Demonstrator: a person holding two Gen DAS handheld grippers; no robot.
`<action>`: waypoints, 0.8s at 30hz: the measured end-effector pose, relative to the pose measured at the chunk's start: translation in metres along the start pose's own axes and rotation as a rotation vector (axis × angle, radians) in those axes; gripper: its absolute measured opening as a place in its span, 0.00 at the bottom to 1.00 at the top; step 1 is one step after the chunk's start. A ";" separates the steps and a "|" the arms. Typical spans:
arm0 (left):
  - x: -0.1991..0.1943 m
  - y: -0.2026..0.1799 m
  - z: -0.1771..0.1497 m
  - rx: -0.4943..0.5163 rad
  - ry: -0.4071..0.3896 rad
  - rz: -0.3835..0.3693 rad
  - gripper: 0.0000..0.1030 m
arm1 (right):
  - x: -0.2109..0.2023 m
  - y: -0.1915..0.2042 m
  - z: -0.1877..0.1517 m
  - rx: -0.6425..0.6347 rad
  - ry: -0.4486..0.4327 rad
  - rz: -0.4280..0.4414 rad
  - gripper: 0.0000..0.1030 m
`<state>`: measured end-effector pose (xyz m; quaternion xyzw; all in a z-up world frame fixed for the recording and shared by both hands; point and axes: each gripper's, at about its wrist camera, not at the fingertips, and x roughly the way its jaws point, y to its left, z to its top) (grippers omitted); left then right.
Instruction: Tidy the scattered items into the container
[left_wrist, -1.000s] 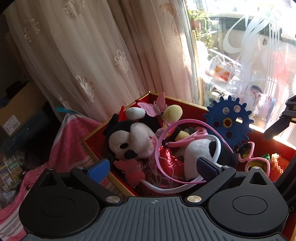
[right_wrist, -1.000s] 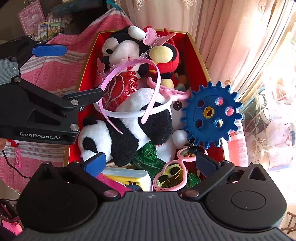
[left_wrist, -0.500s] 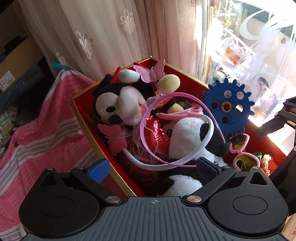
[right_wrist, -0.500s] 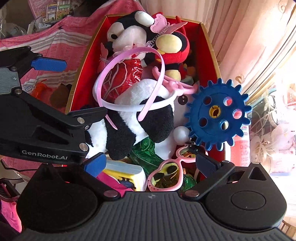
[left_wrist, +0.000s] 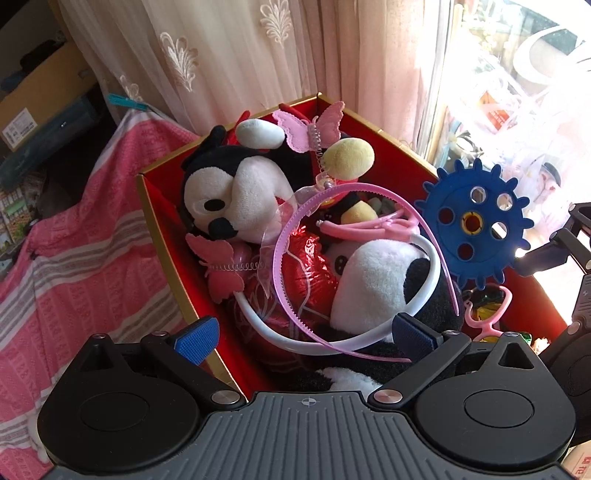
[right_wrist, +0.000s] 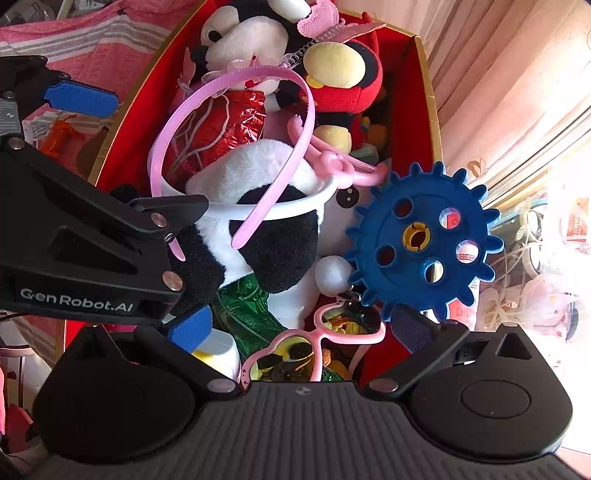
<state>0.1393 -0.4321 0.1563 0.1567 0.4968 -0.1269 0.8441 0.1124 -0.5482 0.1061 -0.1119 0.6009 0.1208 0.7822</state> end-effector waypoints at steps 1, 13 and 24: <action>0.000 -0.001 0.001 0.001 0.000 0.000 1.00 | 0.001 0.000 0.000 -0.007 0.004 0.000 1.00; 0.004 -0.007 0.003 -0.010 0.018 -0.021 1.00 | 0.007 -0.001 0.003 -0.021 0.048 0.022 1.00; 0.013 -0.009 -0.001 -0.002 0.045 -0.029 0.99 | 0.013 -0.002 0.007 -0.031 0.082 0.029 1.00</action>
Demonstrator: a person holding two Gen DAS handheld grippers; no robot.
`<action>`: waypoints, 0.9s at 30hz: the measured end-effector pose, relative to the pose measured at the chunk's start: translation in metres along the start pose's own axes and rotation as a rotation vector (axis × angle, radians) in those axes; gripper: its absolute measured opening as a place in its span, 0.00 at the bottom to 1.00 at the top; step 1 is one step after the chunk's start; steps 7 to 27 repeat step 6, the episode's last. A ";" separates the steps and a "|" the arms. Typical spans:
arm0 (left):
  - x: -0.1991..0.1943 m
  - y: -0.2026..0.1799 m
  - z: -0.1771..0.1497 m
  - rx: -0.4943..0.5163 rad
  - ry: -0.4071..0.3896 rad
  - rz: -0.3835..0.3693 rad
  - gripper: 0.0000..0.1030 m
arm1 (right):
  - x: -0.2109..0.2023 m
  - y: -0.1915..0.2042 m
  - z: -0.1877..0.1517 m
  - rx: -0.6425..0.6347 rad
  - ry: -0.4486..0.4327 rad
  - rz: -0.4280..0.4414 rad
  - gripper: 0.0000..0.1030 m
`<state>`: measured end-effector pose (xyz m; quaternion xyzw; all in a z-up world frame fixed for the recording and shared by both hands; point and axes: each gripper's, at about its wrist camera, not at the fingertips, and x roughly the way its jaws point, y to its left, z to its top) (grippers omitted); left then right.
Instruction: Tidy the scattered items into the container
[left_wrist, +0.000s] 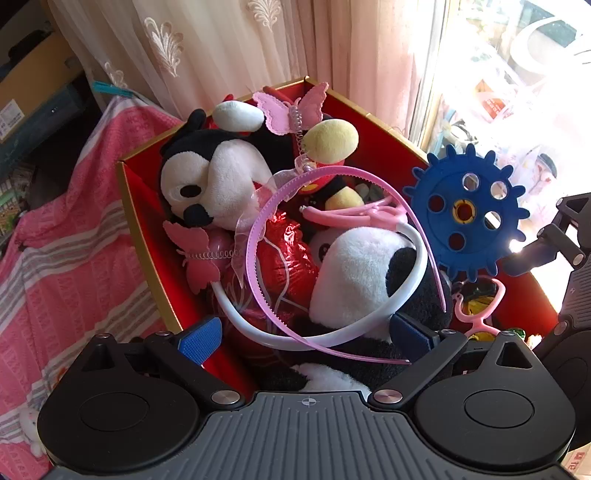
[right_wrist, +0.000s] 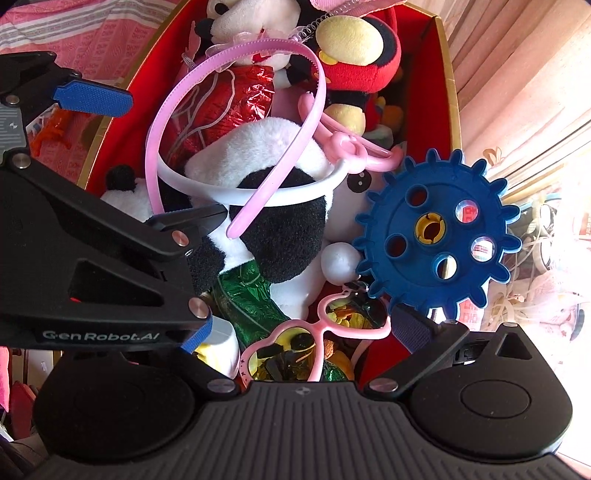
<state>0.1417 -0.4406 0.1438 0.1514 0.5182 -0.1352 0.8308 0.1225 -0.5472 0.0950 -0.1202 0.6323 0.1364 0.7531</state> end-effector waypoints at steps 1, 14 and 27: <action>0.000 0.000 0.000 0.000 0.000 -0.002 0.99 | 0.000 0.000 0.000 0.000 0.002 -0.001 1.00; 0.000 0.001 0.000 0.004 -0.002 -0.006 1.00 | -0.001 0.001 0.003 -0.008 0.007 -0.014 1.00; 0.000 0.001 0.000 0.004 -0.002 -0.006 1.00 | -0.001 0.001 0.003 -0.008 0.007 -0.014 1.00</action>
